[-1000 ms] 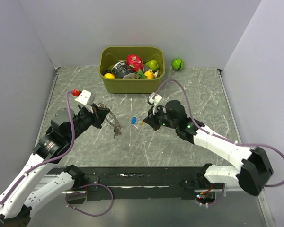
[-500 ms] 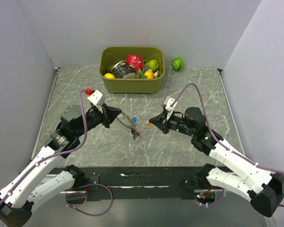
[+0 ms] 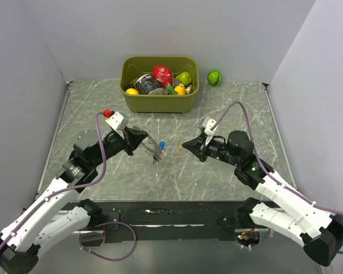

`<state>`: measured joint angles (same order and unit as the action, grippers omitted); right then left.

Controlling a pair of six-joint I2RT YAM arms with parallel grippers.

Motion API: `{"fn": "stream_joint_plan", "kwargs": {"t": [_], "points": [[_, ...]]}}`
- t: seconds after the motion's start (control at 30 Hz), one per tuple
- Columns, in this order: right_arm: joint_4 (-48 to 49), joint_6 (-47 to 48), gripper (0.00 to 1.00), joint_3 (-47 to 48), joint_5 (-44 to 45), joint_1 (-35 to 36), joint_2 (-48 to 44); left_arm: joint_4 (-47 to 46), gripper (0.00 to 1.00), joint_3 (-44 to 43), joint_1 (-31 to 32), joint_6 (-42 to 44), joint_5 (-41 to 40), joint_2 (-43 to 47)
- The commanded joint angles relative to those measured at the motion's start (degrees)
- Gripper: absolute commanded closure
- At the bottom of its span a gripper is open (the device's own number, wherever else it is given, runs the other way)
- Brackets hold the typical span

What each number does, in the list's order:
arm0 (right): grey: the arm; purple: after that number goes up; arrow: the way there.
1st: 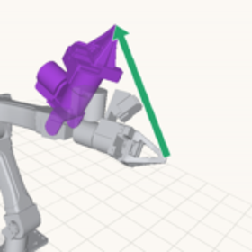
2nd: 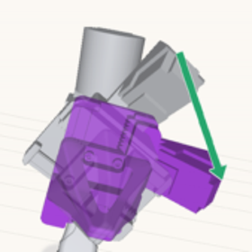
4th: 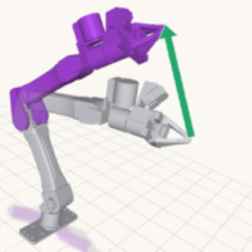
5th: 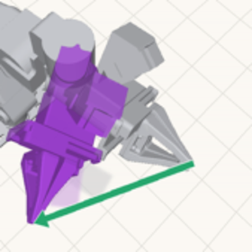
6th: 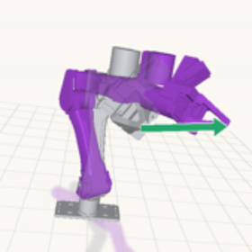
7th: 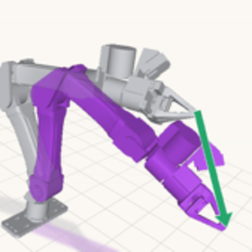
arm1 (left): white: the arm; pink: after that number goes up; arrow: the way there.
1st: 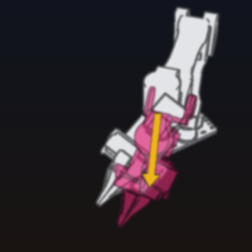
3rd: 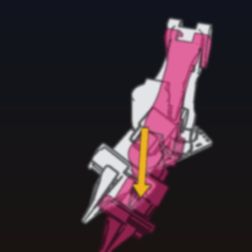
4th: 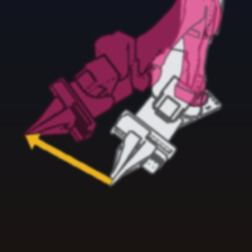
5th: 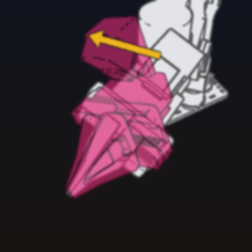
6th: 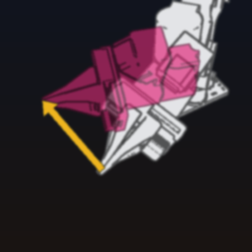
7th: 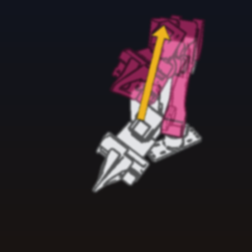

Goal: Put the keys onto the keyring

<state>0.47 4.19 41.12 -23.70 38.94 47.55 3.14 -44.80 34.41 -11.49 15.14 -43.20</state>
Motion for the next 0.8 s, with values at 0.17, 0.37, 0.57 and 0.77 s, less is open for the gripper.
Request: {"fn": "stream_joint_plan", "kwargs": {"t": [0.17,0.37,0.57,0.77], "points": [[2.17,0.65,1.00,2.38,-2.22,-1.06,-0.62,-6.57,0.99,0.85,-0.14,0.94,0.33,1.45],[2.52,0.47,1.00,2.82,-3.36,-1.76,-0.18,-7.62,0.99,1.82,-0.14,1.03,0.24,1.36],[2.34,0.74,1.00,2.65,-3.28,-2.11,0.00,-8.76,0.99,2.08,-0.14,1.20,1.47,0.75],[2.87,0.65,1.00,2.73,-4.51,-2.55,0.79,-7.97,0.99,1.73,-0.14,1.47,2.44,-0.31]]}}
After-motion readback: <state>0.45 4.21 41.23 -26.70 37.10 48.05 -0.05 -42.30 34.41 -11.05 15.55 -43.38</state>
